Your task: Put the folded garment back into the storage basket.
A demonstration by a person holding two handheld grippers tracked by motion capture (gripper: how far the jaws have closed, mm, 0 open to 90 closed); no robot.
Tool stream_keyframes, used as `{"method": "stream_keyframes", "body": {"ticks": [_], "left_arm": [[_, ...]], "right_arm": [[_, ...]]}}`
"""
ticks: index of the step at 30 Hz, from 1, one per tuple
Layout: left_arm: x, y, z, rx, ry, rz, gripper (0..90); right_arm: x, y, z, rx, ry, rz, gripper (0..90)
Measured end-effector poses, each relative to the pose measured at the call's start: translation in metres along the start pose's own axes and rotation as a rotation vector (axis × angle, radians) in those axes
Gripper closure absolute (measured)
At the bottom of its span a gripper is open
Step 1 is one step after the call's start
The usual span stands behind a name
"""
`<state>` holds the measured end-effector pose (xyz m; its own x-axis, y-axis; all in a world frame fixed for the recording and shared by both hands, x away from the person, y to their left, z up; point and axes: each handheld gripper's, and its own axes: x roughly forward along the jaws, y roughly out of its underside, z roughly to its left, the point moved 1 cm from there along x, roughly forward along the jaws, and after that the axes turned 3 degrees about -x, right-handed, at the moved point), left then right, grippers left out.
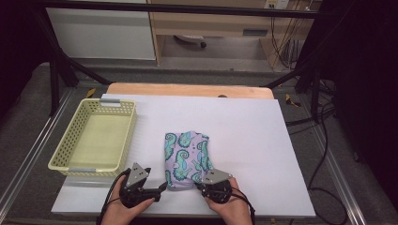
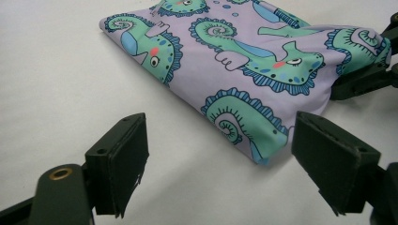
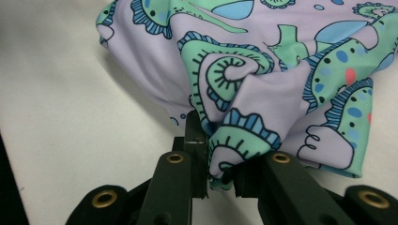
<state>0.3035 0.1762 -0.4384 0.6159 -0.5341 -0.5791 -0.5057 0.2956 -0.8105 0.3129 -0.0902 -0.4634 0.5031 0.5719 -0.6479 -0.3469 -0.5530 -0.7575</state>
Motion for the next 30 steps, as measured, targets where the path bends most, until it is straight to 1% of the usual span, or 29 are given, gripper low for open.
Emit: {"method": "stream_keyframes", "body": {"ticks": [6,10,14,16,17,20,22,23,25,26,27,29,30], "left_arm": [[0.0,-0.001,0.0,-0.002,0.003,-0.007,18.7],[0.0,-0.003,0.001,-0.011,0.003,-0.028,18.7],[0.008,-0.011,0.002,-0.008,0.005,-0.047,18.4],[0.014,-0.017,0.005,0.009,-0.01,-0.048,18.2],[0.014,-0.017,0.005,0.009,-0.01,-0.048,18.1],[0.026,-0.027,0.01,-0.001,-0.026,-0.054,17.8],[0.033,-0.034,0.012,0.002,-0.033,-0.056,17.5],[0.033,-0.034,0.012,0.002,-0.033,-0.056,17.4],[0.044,-0.049,0.015,0.0,-0.048,-0.056,16.3],[0.044,-0.049,0.015,0.0,-0.048,-0.056,16.2],[0.047,-0.054,0.017,-0.008,-0.053,-0.06,16.2],[0.056,-0.069,0.021,-0.005,-0.066,-0.067,16.2],[0.056,-0.069,0.021,-0.005,-0.066,-0.067,16.0]], "right_arm": [[-0.008,0.001,0.002,-0.001,-0.02,0.01,79.2],[-0.011,0.005,0.003,0.001,-0.026,0.018,79.1],[-0.009,0.005,0.002,0.014,-0.031,0.025,78.9],[-0.009,0.006,0.002,0.023,-0.033,0.022,78.7],[-0.008,0.006,0.002,0.032,-0.034,0.02,78.6],[-0.008,0.006,0.002,0.032,-0.029,0.021,78.4],[-0.008,0.006,0.003,0.033,-0.027,0.02,78.3],[-0.008,0.006,0.003,0.029,-0.026,0.019,78.2],[-0.008,0.007,0.003,0.024,-0.023,0.018,77.9],[-0.008,0.007,0.004,0.021,-0.022,0.015,77.8],[-0.008,0.007,0.004,0.019,-0.021,0.016,77.7],[-0.008,0.007,0.004,0.014,-0.019,0.016,77.6],[-0.008,0.007,0.004,0.014,-0.019,0.016,77.6]]}}
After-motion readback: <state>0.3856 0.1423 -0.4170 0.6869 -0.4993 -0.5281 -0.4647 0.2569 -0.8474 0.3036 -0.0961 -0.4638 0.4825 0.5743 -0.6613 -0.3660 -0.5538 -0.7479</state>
